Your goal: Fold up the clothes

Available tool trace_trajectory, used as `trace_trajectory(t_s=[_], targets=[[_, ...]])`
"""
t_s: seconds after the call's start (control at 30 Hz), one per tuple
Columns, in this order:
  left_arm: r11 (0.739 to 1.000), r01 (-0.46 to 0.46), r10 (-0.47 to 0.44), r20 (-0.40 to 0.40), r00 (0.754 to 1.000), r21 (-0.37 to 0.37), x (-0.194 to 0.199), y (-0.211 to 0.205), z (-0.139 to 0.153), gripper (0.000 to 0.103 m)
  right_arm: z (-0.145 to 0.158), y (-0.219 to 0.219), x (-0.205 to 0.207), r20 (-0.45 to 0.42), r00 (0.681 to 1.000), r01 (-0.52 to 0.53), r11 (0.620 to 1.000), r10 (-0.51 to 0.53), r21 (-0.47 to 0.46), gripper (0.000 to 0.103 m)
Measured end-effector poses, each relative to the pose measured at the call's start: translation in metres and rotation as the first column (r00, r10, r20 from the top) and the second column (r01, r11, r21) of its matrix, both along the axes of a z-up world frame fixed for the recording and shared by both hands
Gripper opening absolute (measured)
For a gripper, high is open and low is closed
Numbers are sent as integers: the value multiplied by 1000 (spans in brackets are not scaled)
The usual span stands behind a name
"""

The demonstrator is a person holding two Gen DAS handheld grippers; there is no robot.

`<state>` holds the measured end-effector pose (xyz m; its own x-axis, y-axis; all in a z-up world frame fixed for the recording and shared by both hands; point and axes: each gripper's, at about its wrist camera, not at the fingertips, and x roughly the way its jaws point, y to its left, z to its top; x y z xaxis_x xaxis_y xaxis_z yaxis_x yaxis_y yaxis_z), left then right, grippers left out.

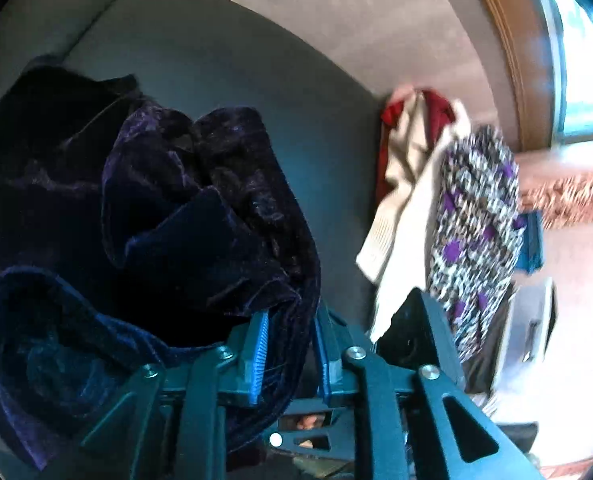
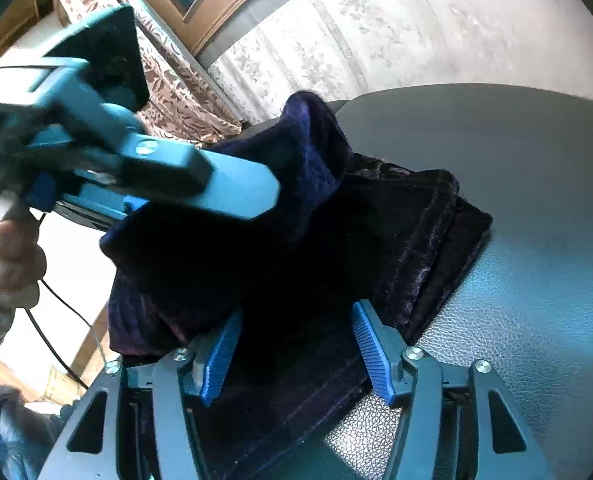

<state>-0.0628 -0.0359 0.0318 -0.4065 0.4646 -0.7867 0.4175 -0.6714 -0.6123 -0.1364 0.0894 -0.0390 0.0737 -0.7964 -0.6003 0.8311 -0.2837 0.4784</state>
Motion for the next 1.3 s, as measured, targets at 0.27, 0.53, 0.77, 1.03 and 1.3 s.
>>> trace_trajectory(t_s=[0.27, 0.53, 0.77, 1.03, 1.3], targets=[[991, 81, -86, 43, 995, 108, -17, 17, 11, 28, 24, 43, 11, -35, 990, 135, 991, -134, 20, 89], [983, 37, -59, 116, 992, 182, -18, 21, -4, 35, 41, 86, 46, -37, 988, 154, 988, -153, 24, 94], [990, 120, -129, 151, 980, 72, -24, 42, -1, 40, 26, 102, 75, -14, 993, 117, 987, -116, 114, 94], [939, 326, -296, 228, 928, -109, -46, 79, -9, 43, 30, 135, 78, 5, 979, 200, 973, -202, 117, 94], [911, 394, -410, 158, 898, 122, -40, 73, -7, 47, 50, 133, 93, -25, 986, 168, 982, -167, 84, 94]])
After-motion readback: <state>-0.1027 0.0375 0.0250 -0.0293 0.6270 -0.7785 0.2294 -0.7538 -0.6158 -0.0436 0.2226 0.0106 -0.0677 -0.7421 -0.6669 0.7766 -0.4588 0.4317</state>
